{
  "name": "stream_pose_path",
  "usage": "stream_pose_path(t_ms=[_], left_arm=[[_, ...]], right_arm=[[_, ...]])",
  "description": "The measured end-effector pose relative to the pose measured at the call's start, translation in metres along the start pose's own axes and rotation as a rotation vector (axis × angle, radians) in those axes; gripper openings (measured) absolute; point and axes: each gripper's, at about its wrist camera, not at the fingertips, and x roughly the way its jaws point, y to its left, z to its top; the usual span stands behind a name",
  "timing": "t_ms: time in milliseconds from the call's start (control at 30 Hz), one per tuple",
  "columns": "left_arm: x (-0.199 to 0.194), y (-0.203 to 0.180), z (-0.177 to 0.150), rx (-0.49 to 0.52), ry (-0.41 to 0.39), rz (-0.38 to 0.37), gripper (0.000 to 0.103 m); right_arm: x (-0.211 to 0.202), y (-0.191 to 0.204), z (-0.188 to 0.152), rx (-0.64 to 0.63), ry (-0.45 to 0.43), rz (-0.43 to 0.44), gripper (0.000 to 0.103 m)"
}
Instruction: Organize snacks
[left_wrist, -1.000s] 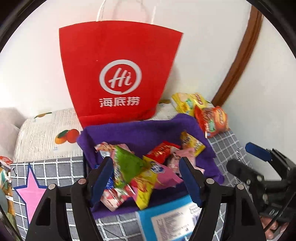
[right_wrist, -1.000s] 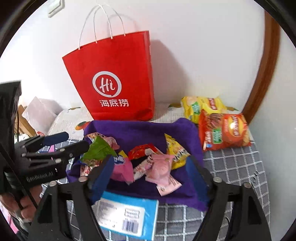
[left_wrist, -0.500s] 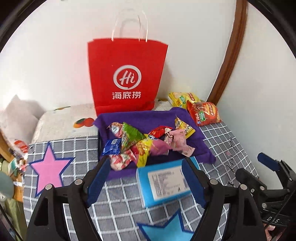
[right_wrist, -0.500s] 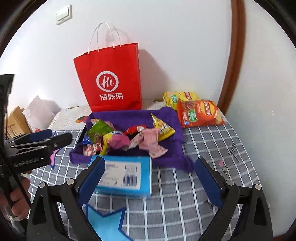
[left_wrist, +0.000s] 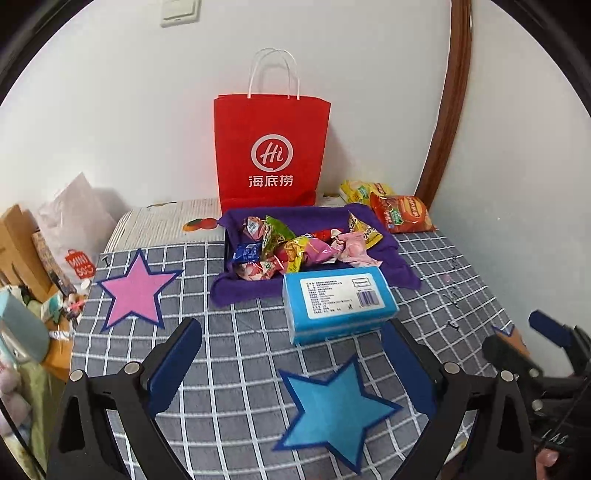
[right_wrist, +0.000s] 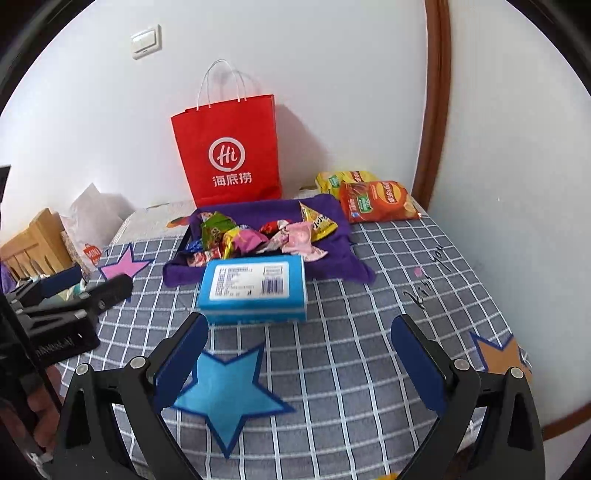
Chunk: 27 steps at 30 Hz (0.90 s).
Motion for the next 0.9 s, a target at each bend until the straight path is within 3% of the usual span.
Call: stream_pose_path(t_ms=[367, 900], left_arm=[[-0.034, -0.008, -0.019, 0.015, -0.048, 0.031, 0.098], [-0.041, -0.009, -0.023, 0.021, -0.054, 0.040, 0.098]], right_arm=[[-0.023, 0.002, -0.015, 0.004, -0.023, 0.011, 0.099], [-0.033, 0.003, -0.021, 0.002, -0.045, 0.018, 0.099]])
